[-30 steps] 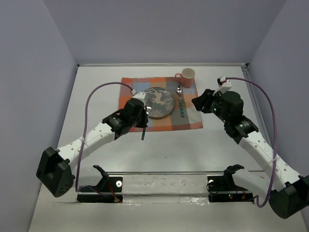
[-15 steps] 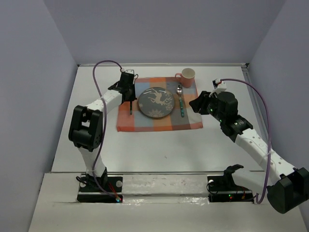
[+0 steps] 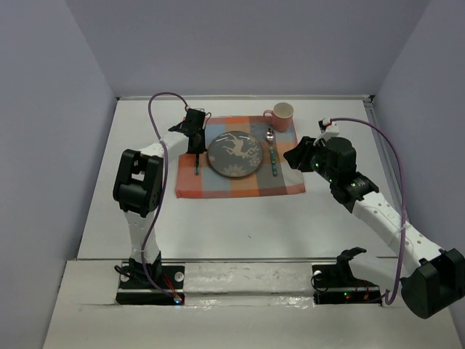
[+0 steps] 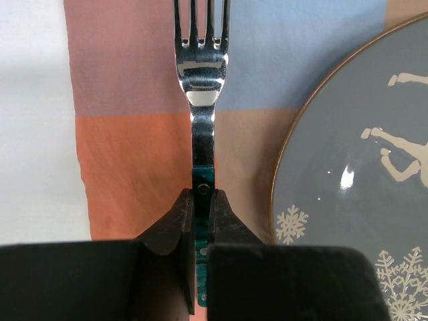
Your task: Set the dinner table for one person
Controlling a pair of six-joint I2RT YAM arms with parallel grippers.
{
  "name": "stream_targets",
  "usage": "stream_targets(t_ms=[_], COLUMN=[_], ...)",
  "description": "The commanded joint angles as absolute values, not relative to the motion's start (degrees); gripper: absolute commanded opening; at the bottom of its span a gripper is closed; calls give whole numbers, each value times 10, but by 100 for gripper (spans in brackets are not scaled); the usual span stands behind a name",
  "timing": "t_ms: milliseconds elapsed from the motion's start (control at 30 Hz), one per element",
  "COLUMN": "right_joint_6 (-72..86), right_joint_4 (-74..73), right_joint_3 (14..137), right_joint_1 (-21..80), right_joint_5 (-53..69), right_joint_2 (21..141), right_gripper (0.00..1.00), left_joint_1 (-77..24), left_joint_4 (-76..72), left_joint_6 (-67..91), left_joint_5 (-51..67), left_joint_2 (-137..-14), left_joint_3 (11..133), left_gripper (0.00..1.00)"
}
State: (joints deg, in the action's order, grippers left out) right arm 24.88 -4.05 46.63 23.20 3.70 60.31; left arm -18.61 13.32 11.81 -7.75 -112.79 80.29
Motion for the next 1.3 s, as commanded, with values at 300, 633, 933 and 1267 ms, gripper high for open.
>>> stream_targets(t_ms=[300,633,933,1267], right_joint_6=[245,246,246,245], right_joint_4=[-6,-11,-11,-7], right_joint_3=[465,461,456,434], right_joint_1=[229,229,229,229], right_joint_5=[31,3,-31,-101], right_joint_2=[606,598,584,484], right_gripper=[48,54,62,82], left_joint_1=[-179,-179,-187,-193], left_joint_4=[156,150,75,-62], left_joint_6=[116,131,121,122], left_joint_5=[-76,-89,-175,-96], left_joint_2=[-1126,-1053,-810,-468], left_joint_3=[795,775,696,502], left_gripper=[16,99,99,99])
